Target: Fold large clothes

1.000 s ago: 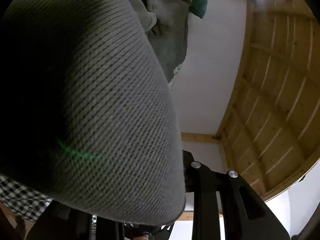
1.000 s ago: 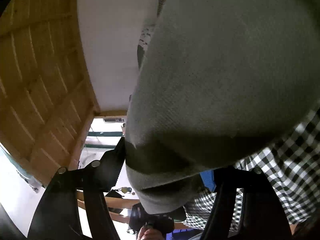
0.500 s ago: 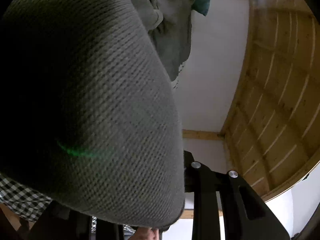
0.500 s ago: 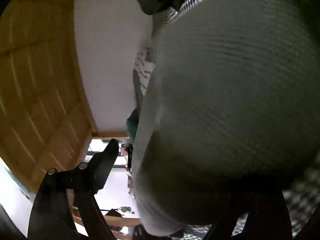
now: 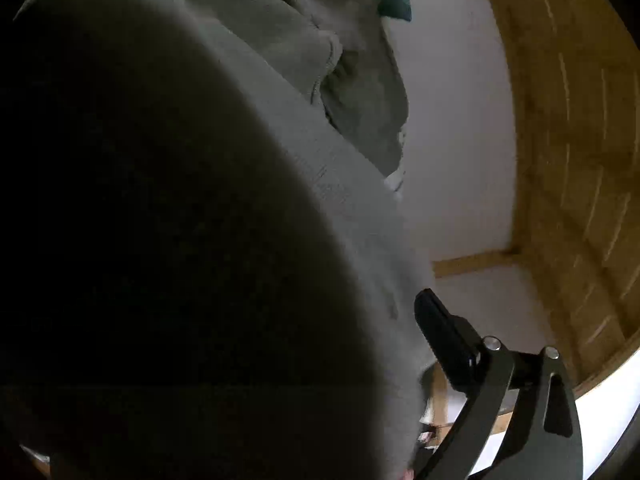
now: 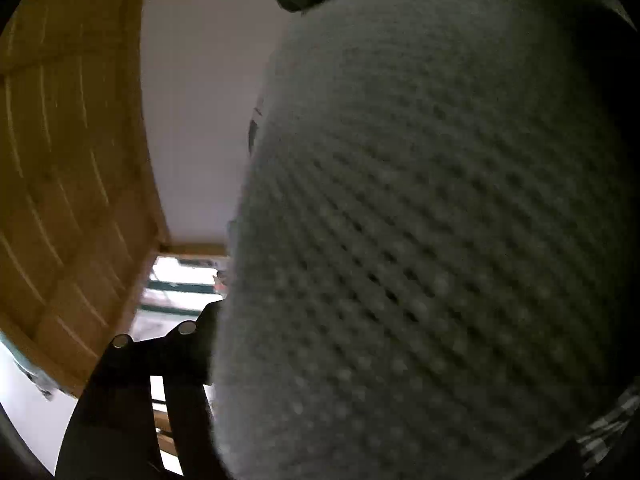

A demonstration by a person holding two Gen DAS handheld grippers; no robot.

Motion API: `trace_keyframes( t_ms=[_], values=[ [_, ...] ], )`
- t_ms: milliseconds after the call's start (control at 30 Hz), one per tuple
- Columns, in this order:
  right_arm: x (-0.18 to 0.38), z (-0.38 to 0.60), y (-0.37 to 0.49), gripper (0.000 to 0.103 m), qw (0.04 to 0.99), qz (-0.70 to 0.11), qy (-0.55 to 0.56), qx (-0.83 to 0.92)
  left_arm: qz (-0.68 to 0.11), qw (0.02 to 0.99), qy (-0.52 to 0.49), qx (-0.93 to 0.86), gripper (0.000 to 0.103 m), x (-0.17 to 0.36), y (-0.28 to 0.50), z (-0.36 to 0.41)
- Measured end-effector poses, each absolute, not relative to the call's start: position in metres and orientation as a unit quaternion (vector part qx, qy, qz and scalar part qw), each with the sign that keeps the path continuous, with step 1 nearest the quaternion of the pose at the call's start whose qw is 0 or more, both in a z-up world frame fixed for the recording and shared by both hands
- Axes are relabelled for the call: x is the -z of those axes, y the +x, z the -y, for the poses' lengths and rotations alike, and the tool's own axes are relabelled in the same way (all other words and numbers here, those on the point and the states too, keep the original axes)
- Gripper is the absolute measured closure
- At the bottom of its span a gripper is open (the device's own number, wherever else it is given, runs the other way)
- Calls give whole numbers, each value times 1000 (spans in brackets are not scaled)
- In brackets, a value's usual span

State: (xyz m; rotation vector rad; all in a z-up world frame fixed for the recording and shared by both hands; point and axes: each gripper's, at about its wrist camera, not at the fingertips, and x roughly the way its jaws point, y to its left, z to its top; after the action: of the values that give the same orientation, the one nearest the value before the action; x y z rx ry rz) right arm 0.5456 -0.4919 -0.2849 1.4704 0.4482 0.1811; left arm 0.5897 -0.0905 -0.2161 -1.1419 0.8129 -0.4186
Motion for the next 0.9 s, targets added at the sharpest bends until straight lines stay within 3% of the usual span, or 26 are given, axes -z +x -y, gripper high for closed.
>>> trace_keyframes(
  t_ms=[33, 100, 133, 200, 300, 333, 367, 433, 467, 567, 700, 900],
  values=[
    [280, 491, 541, 69, 719, -198, 661, -84, -368, 740, -527, 200, 7, 212, 588, 89],
    [270, 492, 530, 76, 723, -169, 662, -104, -355, 733, -544, 201, 62, 209, 582, 80],
    [267, 490, 528, 77, 729, -162, 656, -108, -361, 733, -545, 189, 70, 209, 579, 75],
    [272, 484, 530, 77, 731, -167, 653, -107, -368, 742, -527, 190, 73, 208, 580, 74],
    [297, 482, 534, 59, 707, -194, 672, -101, -374, 743, -520, 194, 73, 213, 583, 75],
    [303, 482, 537, 57, 697, -195, 682, -103, -380, 739, -520, 198, 73, 212, 584, 74],
    [300, 482, 539, 58, 696, -196, 683, -105, -383, 736, -521, 198, 73, 209, 586, 72],
    [277, 479, 536, 75, 708, -174, 672, -129, -382, 744, -508, 205, 74, 189, 585, 70],
    [270, 478, 533, 77, 712, -163, 670, -137, -375, 748, -505, 210, 75, 182, 584, 70],
    [266, 475, 527, 79, 714, -155, 667, -142, -346, 749, -519, 225, 76, 181, 581, 64],
    [302, 483, 539, 79, 707, -209, 668, -102, -374, 742, -519, 202, 80, 221, 584, 71],
    [273, 483, 539, 81, 707, -178, 669, -140, -316, 772, -512, 206, 82, 177, 569, 65]
  ],
)
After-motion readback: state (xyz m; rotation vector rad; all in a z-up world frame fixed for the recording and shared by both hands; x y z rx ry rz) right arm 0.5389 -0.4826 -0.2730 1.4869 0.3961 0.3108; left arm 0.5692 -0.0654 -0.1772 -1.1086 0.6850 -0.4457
